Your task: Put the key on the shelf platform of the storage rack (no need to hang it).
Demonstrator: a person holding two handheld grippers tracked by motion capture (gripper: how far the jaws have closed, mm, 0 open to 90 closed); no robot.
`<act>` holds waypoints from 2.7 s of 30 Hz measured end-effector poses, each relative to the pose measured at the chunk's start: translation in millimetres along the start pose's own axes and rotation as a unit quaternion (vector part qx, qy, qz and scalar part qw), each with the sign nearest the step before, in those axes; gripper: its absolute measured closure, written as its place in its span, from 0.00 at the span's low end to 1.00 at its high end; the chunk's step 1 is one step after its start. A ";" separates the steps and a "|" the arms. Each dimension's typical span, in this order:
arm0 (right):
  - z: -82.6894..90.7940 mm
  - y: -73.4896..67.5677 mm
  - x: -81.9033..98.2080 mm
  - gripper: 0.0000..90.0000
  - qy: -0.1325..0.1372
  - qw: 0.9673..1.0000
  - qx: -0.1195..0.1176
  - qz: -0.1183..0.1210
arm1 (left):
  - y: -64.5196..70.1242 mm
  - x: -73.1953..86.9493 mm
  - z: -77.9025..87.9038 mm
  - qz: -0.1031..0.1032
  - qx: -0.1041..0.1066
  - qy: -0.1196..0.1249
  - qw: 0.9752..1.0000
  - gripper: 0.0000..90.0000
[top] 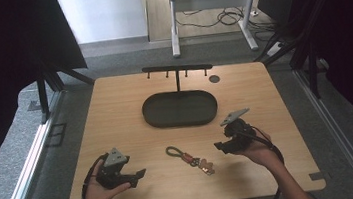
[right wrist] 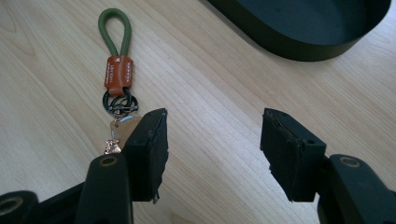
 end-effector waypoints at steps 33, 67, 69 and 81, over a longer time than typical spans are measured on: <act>-20.7 -28.2 -11.4 0.49 -0.036 0.998 -0.020 0.040 | -0.2 0.0 0.4 0.000 0.001 -0.001 1.000 0.26; -39.8 -53.2 -22.3 0.49 -0.064 0.995 -0.035 0.069 | -0.2 -0.5 2.0 0.001 0.002 0.002 1.000 0.26; -40.9 -54.3 -22.6 0.49 -0.065 0.994 -0.038 0.073 | -0.1 -0.5 1.9 0.002 0.002 0.002 1.000 0.26; -47.9 -61.8 -22.1 0.49 -0.069 0.994 -0.041 0.076 | 1.6 -1.4 2.5 -0.001 0.004 0.002 1.000 0.26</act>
Point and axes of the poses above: each handheld gripper's, and its own axes: z roughly backward along the jaws, x roughly out of its underside, y roughly to its right, the point moved 9 cm from there along -z, roughly forward along the jaws, and after that the axes turned 8 degrees about -z, right-handed, at the moved point
